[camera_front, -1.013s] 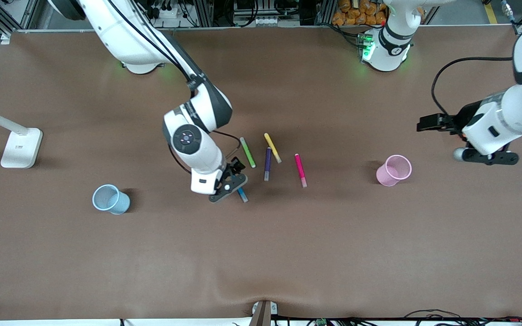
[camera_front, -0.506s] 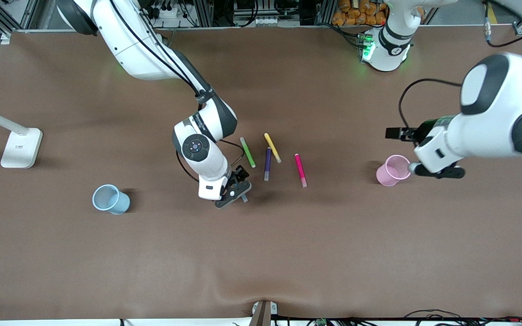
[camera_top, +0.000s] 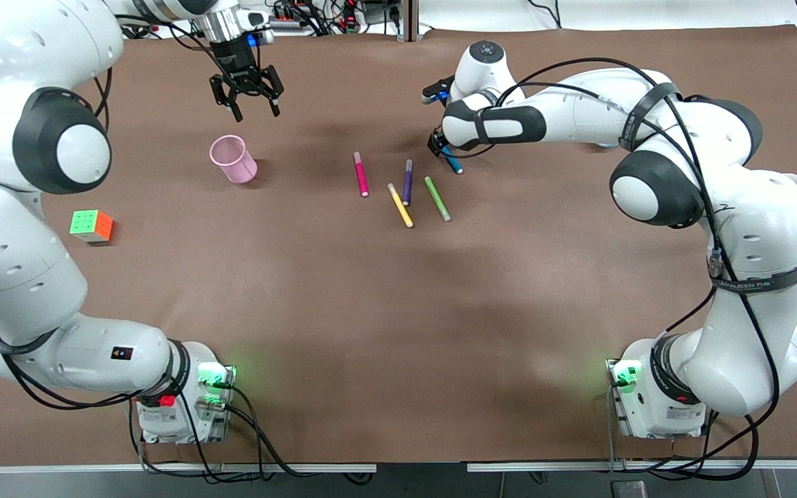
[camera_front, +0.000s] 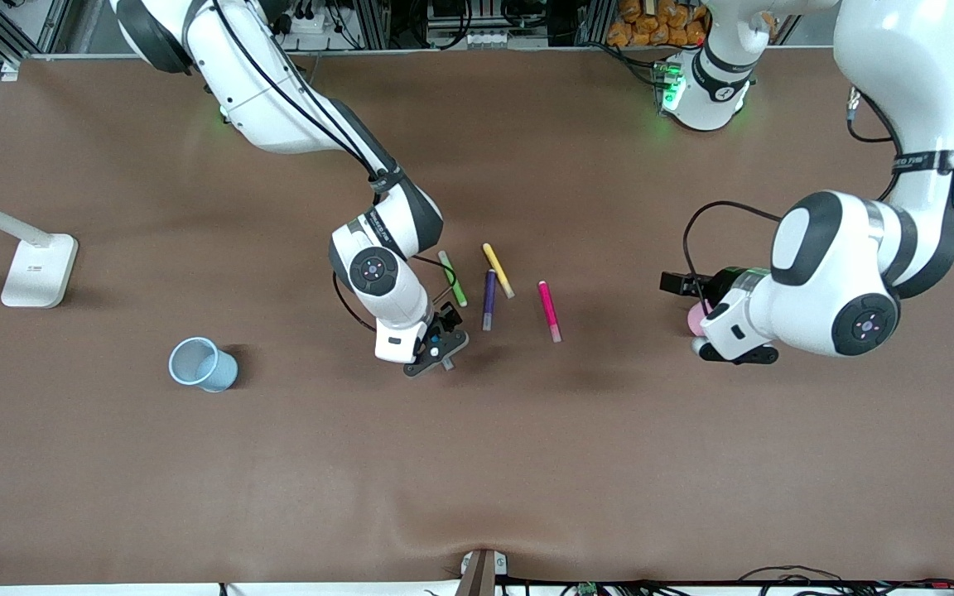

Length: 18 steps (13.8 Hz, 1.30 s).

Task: Place pink and blue markers in matching cups
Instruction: 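Move the right gripper to the blue marker while the left gripper approaches, then grasp the blue marker with the right gripper while the left reaches pink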

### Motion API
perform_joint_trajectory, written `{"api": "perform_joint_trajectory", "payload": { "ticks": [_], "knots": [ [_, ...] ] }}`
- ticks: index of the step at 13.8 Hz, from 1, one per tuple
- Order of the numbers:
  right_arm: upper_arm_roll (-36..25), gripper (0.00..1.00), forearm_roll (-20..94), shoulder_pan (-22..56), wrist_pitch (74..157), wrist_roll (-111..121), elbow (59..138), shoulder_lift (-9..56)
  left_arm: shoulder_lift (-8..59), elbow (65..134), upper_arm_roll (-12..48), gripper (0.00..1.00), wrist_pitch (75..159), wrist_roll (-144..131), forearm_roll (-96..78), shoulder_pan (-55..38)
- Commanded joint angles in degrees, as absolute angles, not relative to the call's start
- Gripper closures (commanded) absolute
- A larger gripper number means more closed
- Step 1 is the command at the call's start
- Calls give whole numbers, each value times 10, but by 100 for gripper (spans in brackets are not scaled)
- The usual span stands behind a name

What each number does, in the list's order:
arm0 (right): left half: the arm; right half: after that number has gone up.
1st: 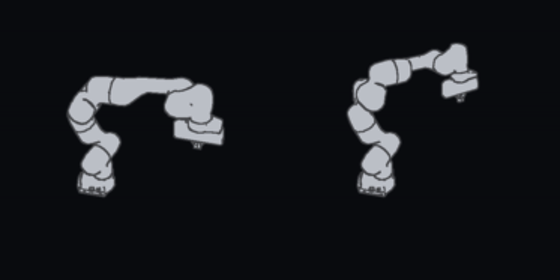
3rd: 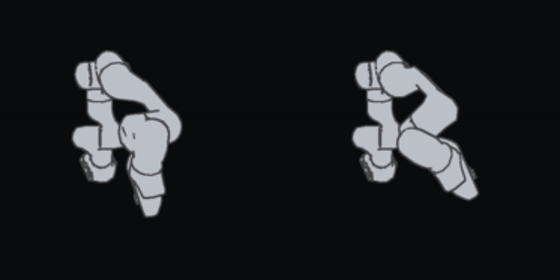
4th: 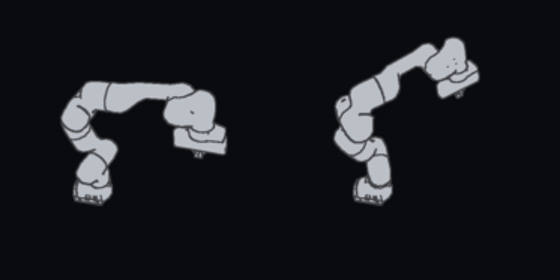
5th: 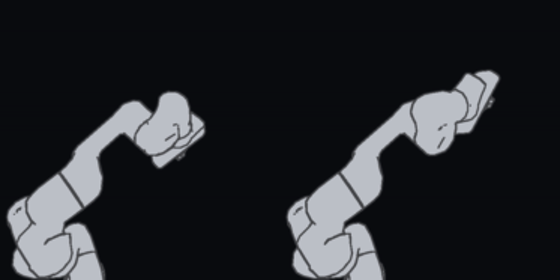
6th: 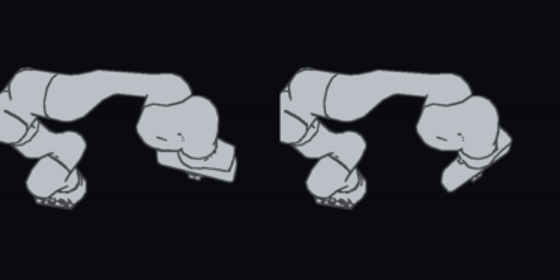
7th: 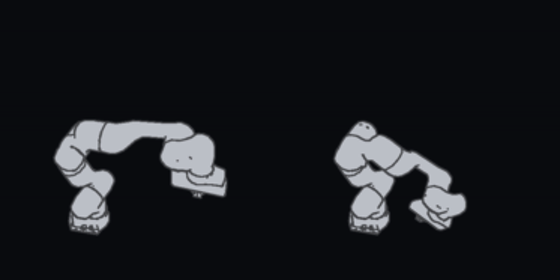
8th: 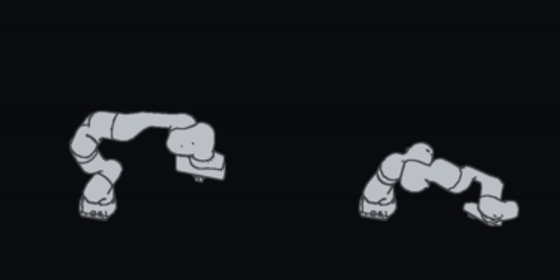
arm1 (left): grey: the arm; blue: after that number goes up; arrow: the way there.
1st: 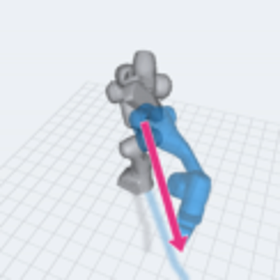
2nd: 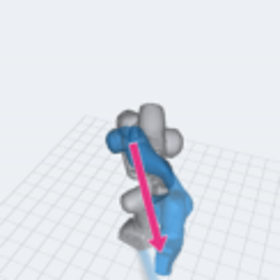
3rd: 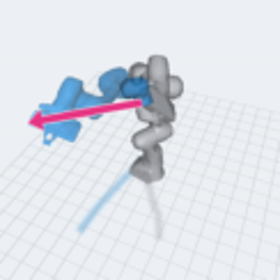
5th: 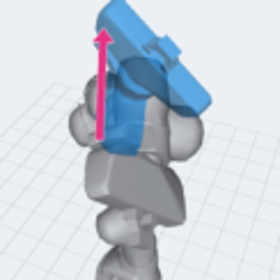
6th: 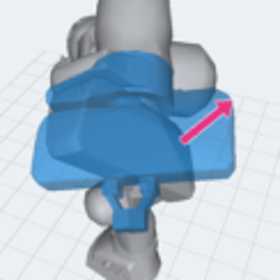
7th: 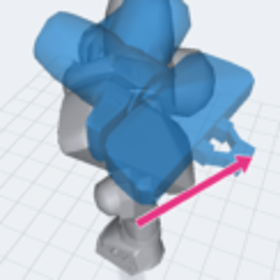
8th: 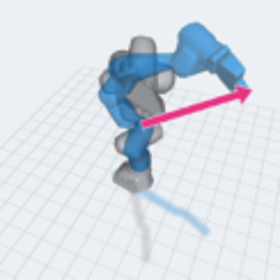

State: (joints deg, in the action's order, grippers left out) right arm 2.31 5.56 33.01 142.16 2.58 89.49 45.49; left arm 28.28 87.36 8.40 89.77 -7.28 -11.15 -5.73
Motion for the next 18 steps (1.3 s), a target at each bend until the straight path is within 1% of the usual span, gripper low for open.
{"api": "perform_joint_trajectory", "payload": {
  "ticks": [1, 3, 4, 5, 7, 9, 10, 13, 14, 16, 18],
  "knots": [
    [18, 32, 48, 335, 1429, 11, 880, 469, 304, 858, 82, 0, 908, -83, -125, -73],
    [18, 45, 48, 334, 1429, 11, 880, 469, 315, 858, 82, 0, 925, -87, -141, -79],
    [17, 49, 48, 334, 1429, 11, 881, 469, 324, 859, 82, 0, 934, -93, -156, -83],
    [17, 51, 48, 334, 1430, 11, 881, 470, 336, 859, 82, 0, 946, -107, -164, -86],
    [18, 61, 47, 331, 1431, 11, 881, 471, 356, 859, 81, 0, 973, -156, -165, -104],
    [18, 69, 45, 328, 1438, 12, 882, 474, 376, 858, 82, 3, 1004, -206, -166, -119],
    [18, 75, 45, 327, 1441, 12, 882, 474, 387, 858, 82, 3, 1023, -223, -168, -120],
    [18, 97, 46, 322, 1439, 15, 880, 471, 406, 858, 82, 8, 1076, -236, -184, -144],
    [18, 100, 45, 316, 1435, 18, 878, 468, 411, 858, 82, 10, 1092, -249, -187, -149],
    [18, 100, 41, 302, 1420, 25, 866, 464, 420, 858, 82, 11, 1120, -268, -190, -169],
    [18, 100, 32, 288, 1371, 52, 847, 454, 429, 858, 82, 12, 1138, -280, -211, -180]
  ]
}}
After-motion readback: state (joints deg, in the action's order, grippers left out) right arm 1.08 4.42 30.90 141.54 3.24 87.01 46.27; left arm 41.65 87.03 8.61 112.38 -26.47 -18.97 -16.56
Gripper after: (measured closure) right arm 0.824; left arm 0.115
